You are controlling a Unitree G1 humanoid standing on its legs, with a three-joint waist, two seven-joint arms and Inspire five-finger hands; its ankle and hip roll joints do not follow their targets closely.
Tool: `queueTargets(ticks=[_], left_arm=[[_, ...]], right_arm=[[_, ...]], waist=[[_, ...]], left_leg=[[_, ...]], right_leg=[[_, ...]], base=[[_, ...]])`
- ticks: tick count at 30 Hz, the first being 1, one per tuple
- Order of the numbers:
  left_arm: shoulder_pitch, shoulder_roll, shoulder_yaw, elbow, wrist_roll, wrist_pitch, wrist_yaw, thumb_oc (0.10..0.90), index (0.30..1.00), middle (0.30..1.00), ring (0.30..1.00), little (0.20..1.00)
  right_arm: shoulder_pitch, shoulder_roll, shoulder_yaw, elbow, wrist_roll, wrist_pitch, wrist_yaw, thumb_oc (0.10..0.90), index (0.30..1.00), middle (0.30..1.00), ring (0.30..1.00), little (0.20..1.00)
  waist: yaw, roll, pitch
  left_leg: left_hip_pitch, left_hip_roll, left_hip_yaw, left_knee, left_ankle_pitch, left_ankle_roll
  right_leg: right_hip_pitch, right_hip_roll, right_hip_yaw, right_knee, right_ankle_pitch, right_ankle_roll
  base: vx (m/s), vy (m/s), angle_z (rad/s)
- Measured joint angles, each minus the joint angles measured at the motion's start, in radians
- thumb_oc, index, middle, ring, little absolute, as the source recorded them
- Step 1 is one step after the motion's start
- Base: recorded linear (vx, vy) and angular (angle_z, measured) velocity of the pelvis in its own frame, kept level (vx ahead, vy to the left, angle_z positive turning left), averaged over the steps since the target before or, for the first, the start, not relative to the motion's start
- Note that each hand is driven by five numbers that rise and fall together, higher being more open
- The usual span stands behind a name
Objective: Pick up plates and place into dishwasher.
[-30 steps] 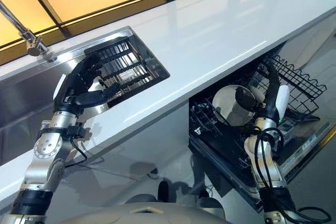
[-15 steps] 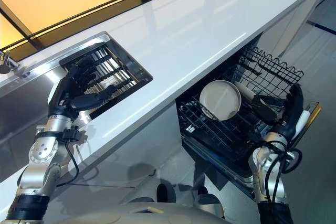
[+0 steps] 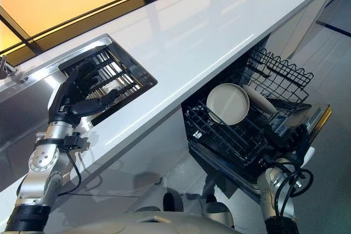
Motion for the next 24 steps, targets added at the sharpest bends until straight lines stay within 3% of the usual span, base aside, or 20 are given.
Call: queueTargets(ticks=[14,19,24], left_arm=[[-0.010,0.015,0.000,0.000,0.000,0.002,0.007,0.800,0.900,0.900,0.900,0.900],[-0.027,0.017,-0.001,0.000,0.000,0.003,0.006,0.800,0.900,0.900,0.900,0.900],[-0.035,0.017,-0.004,0.004,0.001,0.006,0.004,0.800,0.900,0.900,0.900,0.900]], right_arm=[[-0.036,-0.003,0.033,0.217,0.059,0.027,0.052,0.800,0.900,0.900,0.900,0.900],[-0.055,-0.037,0.026,0.268,0.197,0.039,0.137,0.800,0.900,0.900,0.900,0.900],[-0.060,-0.064,-0.015,0.307,0.432,0.018,0.259,0.800,0.900,0.900,0.900,0.900]], waist=[[0.031,0.002,-0.001],[0.051,0.003,-0.001],[0.054,0.003,0.000]], left_leg=[[-0.019,-0.009,-0.052,0.000,0.009,0.002],[-0.030,-0.010,-0.070,0.000,0.018,0.002],[-0.033,-0.009,-0.081,0.000,0.025,-0.001]], right_leg=[[0.002,-0.005,-0.044,0.000,-0.001,0.001],[0.000,-0.004,-0.063,0.000,-0.001,0.001],[0.003,-0.003,-0.078,0.000,-0.004,0.004]], base=[[0.03,-0.023,0.10],[0.03,-0.025,0.11],[0.03,-0.016,0.06]])
